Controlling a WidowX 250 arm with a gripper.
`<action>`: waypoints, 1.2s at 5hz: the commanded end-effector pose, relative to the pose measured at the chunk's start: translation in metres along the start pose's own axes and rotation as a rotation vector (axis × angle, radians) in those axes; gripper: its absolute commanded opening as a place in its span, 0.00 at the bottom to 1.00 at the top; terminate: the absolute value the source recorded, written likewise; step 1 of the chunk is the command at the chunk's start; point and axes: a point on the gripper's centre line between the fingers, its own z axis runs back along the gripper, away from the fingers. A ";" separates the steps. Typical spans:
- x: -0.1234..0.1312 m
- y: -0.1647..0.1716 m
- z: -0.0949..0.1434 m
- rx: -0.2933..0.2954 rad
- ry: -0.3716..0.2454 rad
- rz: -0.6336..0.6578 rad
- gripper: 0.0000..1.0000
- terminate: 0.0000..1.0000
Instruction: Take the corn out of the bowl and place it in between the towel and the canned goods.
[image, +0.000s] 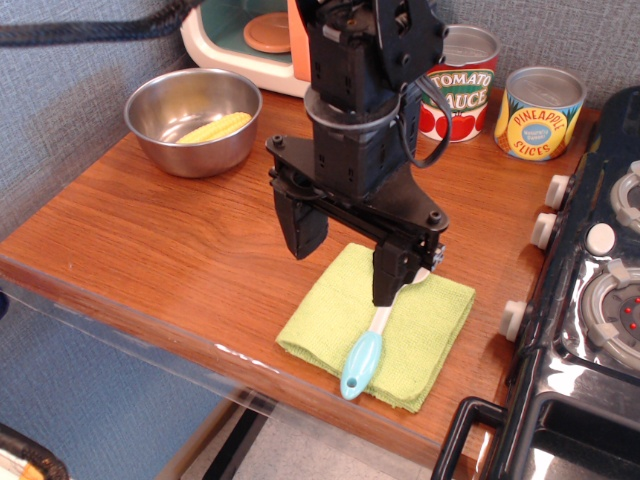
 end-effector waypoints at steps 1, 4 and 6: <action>0.000 0.000 0.000 0.000 0.000 0.000 1.00 0.00; 0.073 0.140 0.019 0.098 0.020 0.131 1.00 0.00; 0.095 0.180 -0.011 0.132 0.037 0.159 1.00 0.00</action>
